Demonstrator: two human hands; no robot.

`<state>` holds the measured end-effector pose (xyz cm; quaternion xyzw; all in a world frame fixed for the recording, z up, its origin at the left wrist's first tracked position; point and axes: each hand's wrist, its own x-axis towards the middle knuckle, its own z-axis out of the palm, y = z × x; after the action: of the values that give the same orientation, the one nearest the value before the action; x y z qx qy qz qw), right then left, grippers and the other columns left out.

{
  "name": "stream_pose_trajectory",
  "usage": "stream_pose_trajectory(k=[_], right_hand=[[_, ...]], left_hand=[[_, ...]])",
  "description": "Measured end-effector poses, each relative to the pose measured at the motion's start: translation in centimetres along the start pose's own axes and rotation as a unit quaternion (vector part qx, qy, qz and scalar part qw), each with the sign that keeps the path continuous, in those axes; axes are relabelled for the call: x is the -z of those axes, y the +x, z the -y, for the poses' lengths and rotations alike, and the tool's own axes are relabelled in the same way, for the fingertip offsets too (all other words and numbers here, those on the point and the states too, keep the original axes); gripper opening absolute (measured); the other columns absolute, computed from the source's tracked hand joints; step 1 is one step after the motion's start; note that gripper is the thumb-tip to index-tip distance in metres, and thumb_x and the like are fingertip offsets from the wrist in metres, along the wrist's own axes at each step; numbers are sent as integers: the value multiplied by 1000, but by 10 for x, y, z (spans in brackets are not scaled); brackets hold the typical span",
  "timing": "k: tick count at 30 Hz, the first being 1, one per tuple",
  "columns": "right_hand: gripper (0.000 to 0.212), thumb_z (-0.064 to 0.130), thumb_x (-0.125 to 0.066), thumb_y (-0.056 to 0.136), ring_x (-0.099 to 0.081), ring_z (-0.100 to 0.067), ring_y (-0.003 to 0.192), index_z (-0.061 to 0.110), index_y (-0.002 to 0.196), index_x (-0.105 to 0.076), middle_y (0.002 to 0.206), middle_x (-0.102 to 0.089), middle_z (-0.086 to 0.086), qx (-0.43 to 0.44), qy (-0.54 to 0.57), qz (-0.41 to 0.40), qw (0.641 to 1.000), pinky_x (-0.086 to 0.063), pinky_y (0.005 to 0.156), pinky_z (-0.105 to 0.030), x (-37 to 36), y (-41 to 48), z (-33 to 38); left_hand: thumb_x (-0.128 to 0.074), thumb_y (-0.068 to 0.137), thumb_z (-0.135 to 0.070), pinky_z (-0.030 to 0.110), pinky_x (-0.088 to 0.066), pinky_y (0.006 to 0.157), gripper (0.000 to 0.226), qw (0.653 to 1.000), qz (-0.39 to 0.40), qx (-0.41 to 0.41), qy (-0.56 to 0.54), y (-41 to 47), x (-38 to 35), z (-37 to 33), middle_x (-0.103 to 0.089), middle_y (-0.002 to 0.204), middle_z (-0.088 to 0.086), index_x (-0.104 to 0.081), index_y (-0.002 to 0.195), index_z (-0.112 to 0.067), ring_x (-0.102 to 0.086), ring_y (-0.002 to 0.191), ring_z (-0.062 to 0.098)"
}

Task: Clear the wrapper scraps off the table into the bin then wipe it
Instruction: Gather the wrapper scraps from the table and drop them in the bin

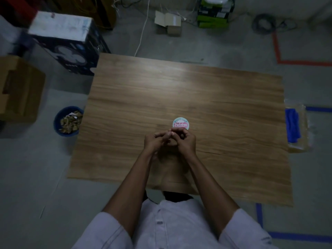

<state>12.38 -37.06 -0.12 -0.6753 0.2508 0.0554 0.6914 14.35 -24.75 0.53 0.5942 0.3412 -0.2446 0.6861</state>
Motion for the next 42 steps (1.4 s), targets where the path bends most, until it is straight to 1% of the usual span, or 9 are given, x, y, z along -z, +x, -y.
stream_pose_trajectory(k=[4,9,12,17,19,25,29,35,42], right_hand=[[21,-15,-67,87,-71,-14,84,4,92,-74,89,-75,-11,-5,0,24,1000,-59,84,-30,-7,-1,0],[22,-8,-74,86,-71,-7,77,14,88,-76,83,-77,5,15,-33,26,999,-60,76,-26,-16,12,6],[19,7,-80,84,-72,-10,75,26,88,-77,81,-76,7,45,-103,-35,993,-60,76,-33,-21,33,12],[12,11,-79,79,-73,-14,83,18,88,-77,85,-78,0,91,-203,-113,968,-57,84,-31,-27,64,25],[12,7,-74,80,-71,-19,85,17,86,-72,87,-77,-2,108,-253,-99,956,-49,77,-23,-32,73,27],[21,-2,-57,75,-63,-38,84,15,85,-63,84,-67,-15,175,-430,-22,885,-46,67,-38,-39,85,12],[20,-5,-56,79,-61,-38,88,10,91,-62,87,-67,-17,181,-454,-27,872,-42,68,-39,-46,78,18],[30,0,-67,82,-69,-13,81,20,104,-62,90,-73,3,195,-265,95,939,-48,70,-28,-147,-14,24],[7,7,-69,90,-62,-31,68,6,96,-64,81,-65,-12,377,-322,165,853,-49,55,-37,-314,-35,28]], left_hand=[[-78,83,5,19,-49,44,15,995,-72,-63,24,1,4,-3,-68,55,0,-73,97,8,-60,44,8],[-74,88,3,20,-47,39,3,990,-131,-60,-5,-1,14,-5,-66,61,6,-71,87,3,-59,41,6],[-72,91,0,21,-48,41,6,990,-131,-43,-18,6,31,-7,-67,56,2,-71,85,1,-61,43,10],[-71,92,0,19,-51,44,17,990,-115,-79,9,8,50,-12,-67,52,-4,-69,76,-6,-61,43,6],[-71,92,0,18,-50,44,14,989,-113,-91,3,7,56,-11,-66,52,-4,-70,78,-3,-60,43,5],[-71,92,0,19,-50,45,7,990,-115,-79,-24,-1,69,-1,-65,54,-2,-70,85,1,-58,44,6],[-70,93,0,19,-49,44,8,990,-113,-53,-64,-6,78,7,-66,56,-2,-70,85,0,-57,43,7],[-67,92,6,20,-49,42,12,959,-188,-23,-211,-12,117,-21,-66,61,5,-69,82,-1,-59,45,10],[-55,97,6,26,-55,55,8,906,-252,-18,-340,18,263,-77,-65,100,21,-62,95,1,-64,74,21]])
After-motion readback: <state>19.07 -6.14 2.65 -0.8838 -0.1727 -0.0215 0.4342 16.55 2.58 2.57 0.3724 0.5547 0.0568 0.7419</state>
